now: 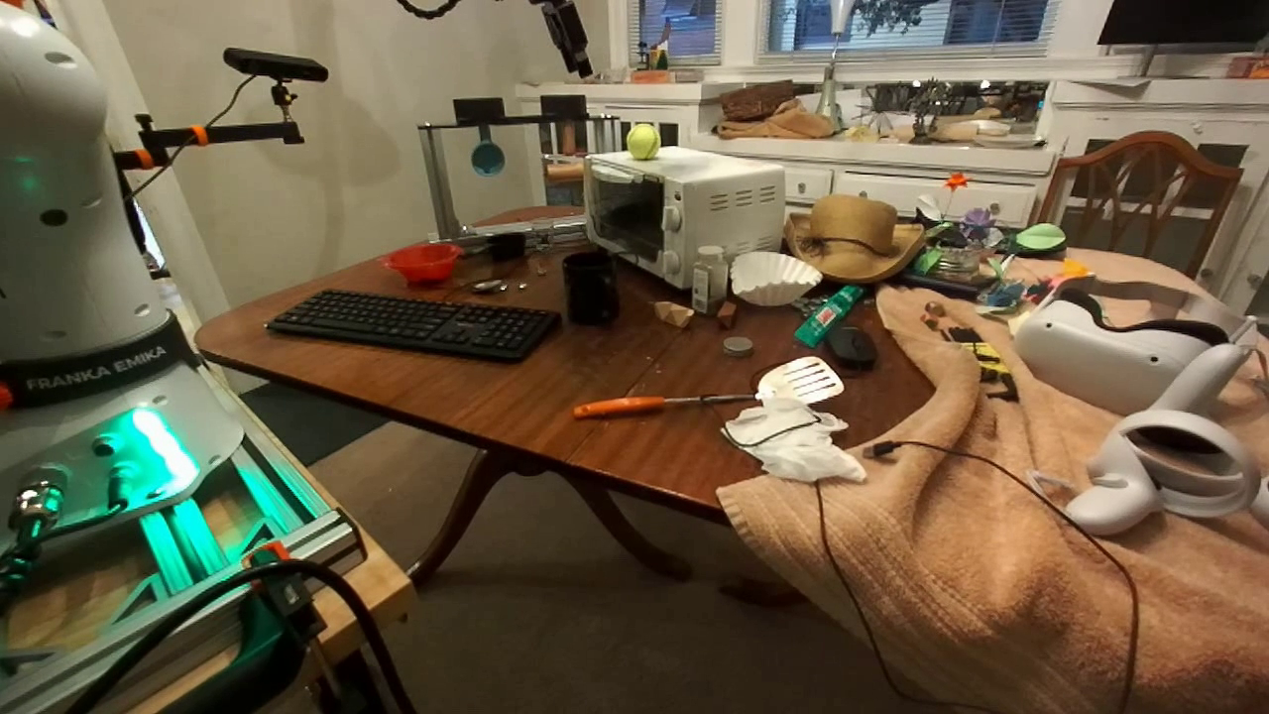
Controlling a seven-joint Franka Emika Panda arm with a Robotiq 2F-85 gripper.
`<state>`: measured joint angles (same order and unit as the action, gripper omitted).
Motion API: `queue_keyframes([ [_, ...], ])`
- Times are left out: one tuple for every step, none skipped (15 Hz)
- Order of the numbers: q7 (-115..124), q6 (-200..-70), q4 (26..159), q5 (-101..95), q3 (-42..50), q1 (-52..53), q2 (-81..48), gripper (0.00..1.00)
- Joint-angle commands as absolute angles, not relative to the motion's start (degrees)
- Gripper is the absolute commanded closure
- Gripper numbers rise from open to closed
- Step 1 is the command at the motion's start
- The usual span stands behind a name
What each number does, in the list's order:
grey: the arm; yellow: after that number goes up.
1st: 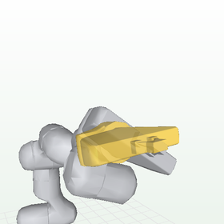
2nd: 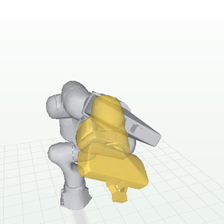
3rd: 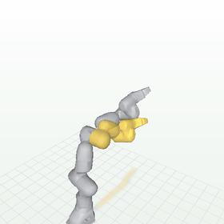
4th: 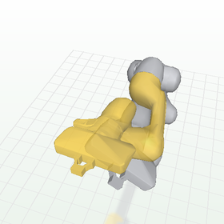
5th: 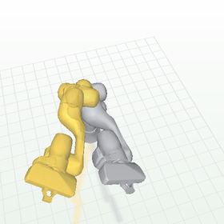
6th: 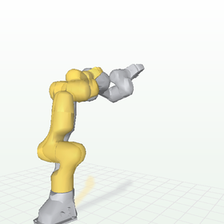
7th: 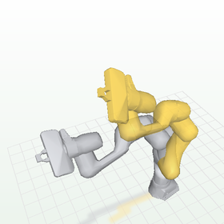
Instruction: Pick up the ball and put it on top of the microwave
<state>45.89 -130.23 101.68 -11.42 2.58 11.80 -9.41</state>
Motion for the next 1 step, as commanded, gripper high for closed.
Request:
queue_keyframes([
  [46.0, -130.0, 101.5, -11.7, 1.0, 10.3, -9.4, 0.00],
])
